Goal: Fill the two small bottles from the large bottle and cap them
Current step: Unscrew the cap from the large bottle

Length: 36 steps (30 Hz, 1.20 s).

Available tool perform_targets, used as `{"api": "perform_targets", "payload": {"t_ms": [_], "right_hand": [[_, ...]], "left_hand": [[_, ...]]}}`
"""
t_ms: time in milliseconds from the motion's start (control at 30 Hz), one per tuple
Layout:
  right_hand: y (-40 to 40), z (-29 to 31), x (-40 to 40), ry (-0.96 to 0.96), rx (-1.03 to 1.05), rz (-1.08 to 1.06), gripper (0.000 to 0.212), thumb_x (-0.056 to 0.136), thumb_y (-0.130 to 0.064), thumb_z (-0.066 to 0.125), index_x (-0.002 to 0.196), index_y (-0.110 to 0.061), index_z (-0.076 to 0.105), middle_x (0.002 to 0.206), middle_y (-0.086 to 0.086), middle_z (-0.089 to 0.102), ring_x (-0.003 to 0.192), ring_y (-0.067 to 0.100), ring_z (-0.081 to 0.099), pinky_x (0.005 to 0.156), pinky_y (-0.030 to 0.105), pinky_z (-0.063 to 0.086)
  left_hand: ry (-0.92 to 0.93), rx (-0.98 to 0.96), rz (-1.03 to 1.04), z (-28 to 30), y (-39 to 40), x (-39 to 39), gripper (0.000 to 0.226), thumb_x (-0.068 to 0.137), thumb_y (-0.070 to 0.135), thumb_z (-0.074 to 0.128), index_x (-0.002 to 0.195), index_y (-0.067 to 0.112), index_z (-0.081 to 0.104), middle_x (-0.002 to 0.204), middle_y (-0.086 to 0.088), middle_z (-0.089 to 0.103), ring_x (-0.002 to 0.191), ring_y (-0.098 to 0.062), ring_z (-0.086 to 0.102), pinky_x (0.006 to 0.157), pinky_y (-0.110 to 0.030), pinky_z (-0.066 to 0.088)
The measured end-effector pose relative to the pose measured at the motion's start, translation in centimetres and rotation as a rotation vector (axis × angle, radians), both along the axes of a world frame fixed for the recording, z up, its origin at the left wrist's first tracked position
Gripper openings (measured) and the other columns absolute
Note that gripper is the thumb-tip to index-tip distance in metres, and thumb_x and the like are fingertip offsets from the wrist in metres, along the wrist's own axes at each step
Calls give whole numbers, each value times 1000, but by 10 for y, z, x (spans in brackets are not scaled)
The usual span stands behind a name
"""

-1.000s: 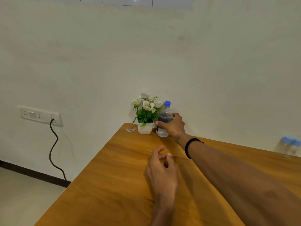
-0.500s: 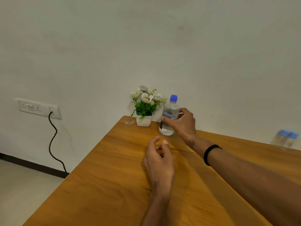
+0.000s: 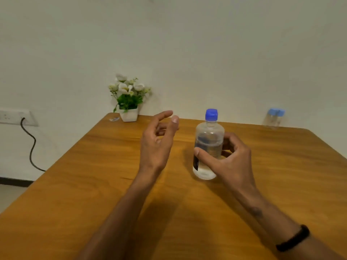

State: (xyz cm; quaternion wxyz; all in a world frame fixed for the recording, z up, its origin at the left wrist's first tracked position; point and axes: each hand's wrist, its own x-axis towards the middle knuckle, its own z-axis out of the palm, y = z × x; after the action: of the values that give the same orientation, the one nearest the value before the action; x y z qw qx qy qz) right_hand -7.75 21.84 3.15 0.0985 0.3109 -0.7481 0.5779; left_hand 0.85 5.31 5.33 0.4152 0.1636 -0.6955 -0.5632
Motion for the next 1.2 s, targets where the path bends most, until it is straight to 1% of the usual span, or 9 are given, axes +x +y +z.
{"api": "perform_targets", "payload": {"t_ms": [100, 233, 300, 467, 733, 867, 933, 1067, 1200], "right_hand": [[33, -10, 13, -4, -34, -50, 72, 68, -57, 89, 129, -29, 64, 118, -16, 70, 109, 4, 67, 90, 27, 59], [51, -14, 25, -30, -140, -85, 64, 71, -50, 90, 125, -29, 64, 114, -13, 71, 106, 9, 70, 87, 32, 61], [52, -15, 26, -37, -178, -89, 66, 69, -54, 87, 124, -28, 64, 114, -12, 71, 105, 10, 70, 86, 31, 60], [50, -20, 21, -11, -166, -75, 70, 64, -54, 87, 123, -26, 64, 113, -13, 70, 105, 10, 68, 85, 24, 57], [47, -22, 15, 38, -140, -89, 73, 67, -58, 85, 126, -21, 63, 113, -11, 68, 104, 9, 68, 83, 28, 59], [49, -24, 15, 59, -104, -92, 74, 68, -58, 85, 129, -21, 63, 116, -10, 68, 106, 7, 67, 83, 24, 59], [49, -25, 15, 53, -89, -94, 73, 69, -58, 86, 128, -21, 64, 115, -11, 68, 104, 7, 68, 83, 27, 60], [50, -26, 15, 69, -75, -84, 72, 69, -58, 87, 127, -22, 64, 115, -12, 69, 104, 6, 68, 83, 29, 61], [49, -27, 16, 90, -70, -69, 75, 69, -61, 85, 129, -23, 63, 117, -13, 68, 107, 5, 67, 85, 23, 60]], "left_hand": [[2, -55, -234, 16, 40, -2, 52, 93, 56, 61, 139, 32, 61, 114, 6, 78, 115, -10, 70, 101, -45, 56], [50, -27, -364, 21, 92, -12, 42, 97, 33, 65, 139, 24, 63, 118, -1, 77, 116, -18, 72, 103, -52, 57], [95, -15, -347, 20, 108, -16, 38, 98, 27, 67, 135, 21, 65, 121, -3, 77, 118, -22, 71, 102, -53, 57], [138, -56, -260, 21, 114, -20, 30, 97, 22, 70, 125, 13, 68, 111, -1, 79, 111, -17, 75, 91, -33, 62], [125, -79, -177, 15, 109, -19, 27, 93, 28, 74, 118, 17, 70, 114, 0, 77, 114, -21, 71, 97, -50, 59], [110, -40, -199, 11, 106, -20, 27, 92, 32, 75, 116, 20, 71, 115, 1, 76, 113, -23, 72, 96, -57, 58], [87, -10, -234, 9, 105, -19, 27, 91, 37, 75, 115, 24, 71, 116, 1, 75, 112, -24, 73, 95, -58, 59], [75, -1, -264, 6, 105, -15, 32, 89, 44, 74, 114, 25, 70, 116, 2, 74, 111, -25, 73, 93, -56, 60], [126, -15, -207, 8, 102, -11, 34, 89, 41, 74, 116, 20, 71, 114, 2, 76, 112, -21, 72, 97, -46, 60]]}}
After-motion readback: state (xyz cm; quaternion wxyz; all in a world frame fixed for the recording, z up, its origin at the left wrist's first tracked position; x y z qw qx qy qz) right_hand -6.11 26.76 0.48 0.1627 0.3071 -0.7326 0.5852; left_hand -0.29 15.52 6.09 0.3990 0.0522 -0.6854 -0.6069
